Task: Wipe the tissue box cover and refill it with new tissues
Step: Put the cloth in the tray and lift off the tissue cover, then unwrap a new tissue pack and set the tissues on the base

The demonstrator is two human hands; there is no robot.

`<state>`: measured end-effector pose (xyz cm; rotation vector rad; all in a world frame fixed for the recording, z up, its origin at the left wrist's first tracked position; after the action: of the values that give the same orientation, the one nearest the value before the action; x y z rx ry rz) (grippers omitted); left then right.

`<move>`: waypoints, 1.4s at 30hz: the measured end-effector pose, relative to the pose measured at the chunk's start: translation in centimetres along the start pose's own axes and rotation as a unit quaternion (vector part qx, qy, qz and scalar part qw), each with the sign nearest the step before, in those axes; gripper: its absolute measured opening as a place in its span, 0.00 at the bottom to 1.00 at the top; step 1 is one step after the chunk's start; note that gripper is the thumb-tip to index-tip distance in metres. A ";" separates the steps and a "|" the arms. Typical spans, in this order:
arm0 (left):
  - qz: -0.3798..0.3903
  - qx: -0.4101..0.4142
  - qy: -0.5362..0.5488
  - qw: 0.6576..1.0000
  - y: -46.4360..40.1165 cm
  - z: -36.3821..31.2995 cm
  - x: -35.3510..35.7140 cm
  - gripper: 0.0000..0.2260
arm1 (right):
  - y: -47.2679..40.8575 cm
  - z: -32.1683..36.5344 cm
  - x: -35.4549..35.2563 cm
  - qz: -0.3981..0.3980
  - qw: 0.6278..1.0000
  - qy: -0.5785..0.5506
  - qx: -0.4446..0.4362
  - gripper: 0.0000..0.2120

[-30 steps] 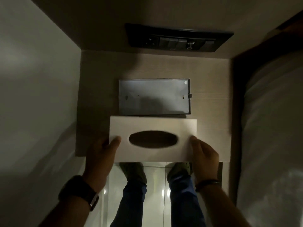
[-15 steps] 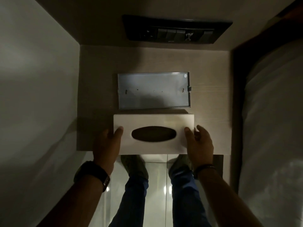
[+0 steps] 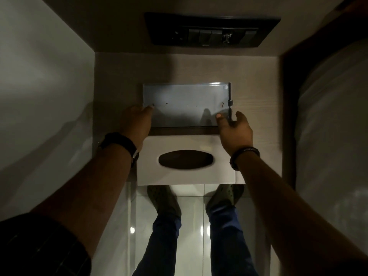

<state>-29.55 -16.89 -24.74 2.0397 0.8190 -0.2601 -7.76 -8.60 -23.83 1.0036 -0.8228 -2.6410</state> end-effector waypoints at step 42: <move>-0.072 0.030 -0.057 0.995 9.4 5.0 0.0 0.30 | 6.1 -3.0 -5.8 -0.032 0.999 0.009 0.013 0.24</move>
<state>-22.93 -24.49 -21.36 2.0040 0.8981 -0.4837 -1.51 -12.75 -19.02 1.0772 -0.8373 -2.6760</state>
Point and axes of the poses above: each hand's wrist, its own y-axis away from the middle knuckle, its own x-axis out of the palm, z = x × y, the point moved 1 cm from there along -y, towards the middle knuckle
